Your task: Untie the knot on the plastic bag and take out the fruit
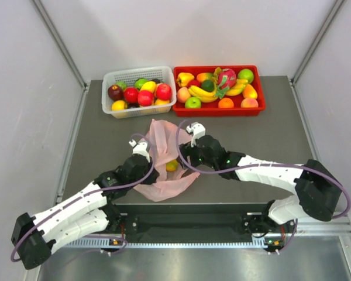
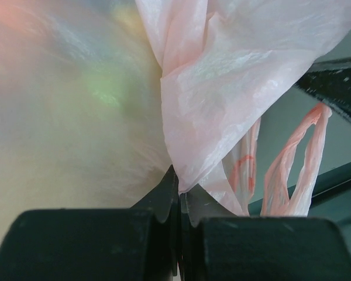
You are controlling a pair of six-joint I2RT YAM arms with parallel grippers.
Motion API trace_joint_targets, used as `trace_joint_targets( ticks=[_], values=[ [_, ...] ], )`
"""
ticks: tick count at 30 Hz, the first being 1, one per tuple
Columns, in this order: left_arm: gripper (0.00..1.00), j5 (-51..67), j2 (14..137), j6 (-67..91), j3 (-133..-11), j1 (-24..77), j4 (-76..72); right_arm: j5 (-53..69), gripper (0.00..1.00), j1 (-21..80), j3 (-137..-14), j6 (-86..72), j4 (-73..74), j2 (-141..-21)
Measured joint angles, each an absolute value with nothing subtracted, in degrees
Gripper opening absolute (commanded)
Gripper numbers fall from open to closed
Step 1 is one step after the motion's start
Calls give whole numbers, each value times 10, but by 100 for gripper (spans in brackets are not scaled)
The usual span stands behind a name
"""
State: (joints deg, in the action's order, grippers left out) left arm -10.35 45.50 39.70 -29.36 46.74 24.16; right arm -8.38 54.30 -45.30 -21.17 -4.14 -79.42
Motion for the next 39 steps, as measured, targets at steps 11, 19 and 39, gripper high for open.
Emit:
trace_joint_targets(
  ticks=[11,19,39],
  values=[
    [0,-129,481,407,-272,496,224,-48,66,633,-461,-218,-56,-856],
    [0,-135,487,409,-269,497,211,-128,91,642,-492,-188,-56,-897],
    [0,-146,475,416,-259,500,210,-81,80,557,-564,-101,-132,-1053]
  ],
)
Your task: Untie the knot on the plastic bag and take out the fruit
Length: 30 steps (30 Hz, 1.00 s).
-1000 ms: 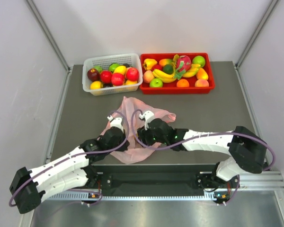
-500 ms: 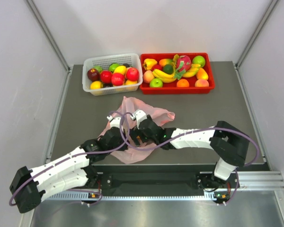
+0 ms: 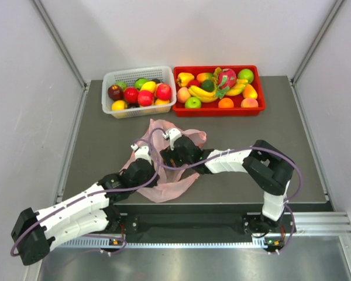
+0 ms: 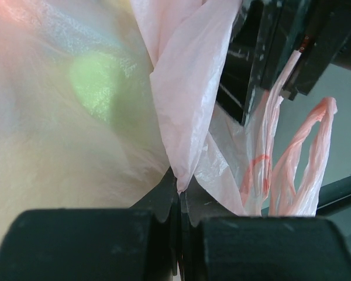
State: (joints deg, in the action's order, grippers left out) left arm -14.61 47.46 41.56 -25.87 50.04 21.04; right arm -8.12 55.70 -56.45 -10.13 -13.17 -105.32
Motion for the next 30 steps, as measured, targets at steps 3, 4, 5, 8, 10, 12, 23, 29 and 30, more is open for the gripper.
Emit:
trace_joint_targets(
  ticks=[3,4,5,8,10,12,23,29,30],
  values=[
    [0,-146,467,416,-258,501,211,-78,76,549,-562,-105,-139,-1055],
    [0,-146,465,416,-257,501,211,-77,74,546,-559,-107,-147,-1055],
    [0,-146,462,415,-257,501,211,-76,71,543,-554,-107,-156,-1053],
    [0,-146,460,415,-257,502,211,-71,51,536,-529,-104,-176,-1042],
    [0,-146,460,415,-257,503,210,-67,41,532,-521,-102,-176,-1032],
    [0,-146,460,415,-257,503,210,-64,34,531,-520,-99,-176,-1025],
    [0,-149,460,416,-257,504,211,-70,1,530,-460,-90,-136,-913],
    [0,-166,461,421,-263,504,214,-42,0,529,-411,-104,-39,-771],
    [0,-169,462,421,-266,504,215,-34,0,529,-403,-106,-19,-746]
  ],
)
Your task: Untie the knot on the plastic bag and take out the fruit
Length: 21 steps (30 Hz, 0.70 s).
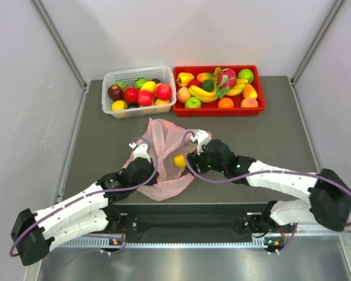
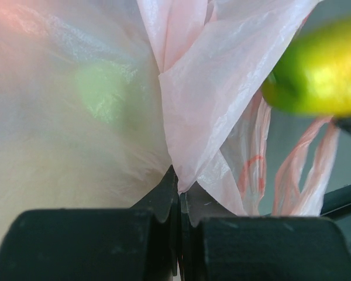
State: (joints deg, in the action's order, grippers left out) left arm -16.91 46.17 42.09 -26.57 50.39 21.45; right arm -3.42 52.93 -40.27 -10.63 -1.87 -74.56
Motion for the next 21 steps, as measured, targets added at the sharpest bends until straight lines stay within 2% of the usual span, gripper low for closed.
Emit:
trace_joint_targets(
  ticks=[7,12,17,21],
  values=[
    [0,-187,493,421,-305,504,210,18,0,527,-376,-116,110,-598],
    [0,-190,525,419,-322,504,205,3,0,502,-394,-112,132,-498],
    [0,-190,535,418,-323,504,205,-38,0,403,-474,-103,123,-504],
    [0,-190,535,416,-326,504,206,-70,0,300,-535,-103,94,-581]
  ],
)
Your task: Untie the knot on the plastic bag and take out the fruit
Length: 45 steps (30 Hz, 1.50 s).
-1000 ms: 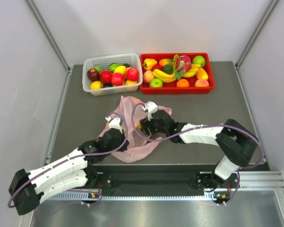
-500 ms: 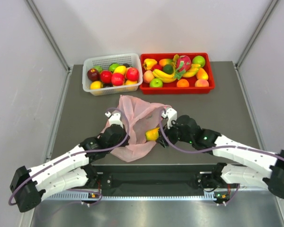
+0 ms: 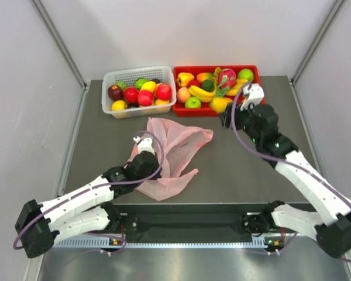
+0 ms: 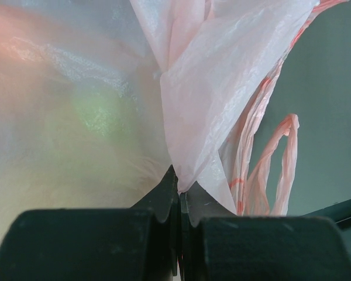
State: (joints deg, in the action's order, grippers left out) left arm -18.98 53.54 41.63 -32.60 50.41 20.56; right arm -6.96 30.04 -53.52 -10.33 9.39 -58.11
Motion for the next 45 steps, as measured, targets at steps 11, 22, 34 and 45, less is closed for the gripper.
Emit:
trace_joint_targets(
  ticks=[11,22,34,45],
  values=[
    [0,-189,532,405,-343,504,206,-142,0,82,-693,-168,67,-930],
    [0,-184,533,402,-344,504,206,-99,3,33,-924,-139,152,-1115],
    [0,-183,540,399,-345,504,206,-78,100,31,-992,-115,204,-1177],
    [0,-183,536,400,-345,504,206,-73,100,25,-898,-116,187,-1060]
  ],
)
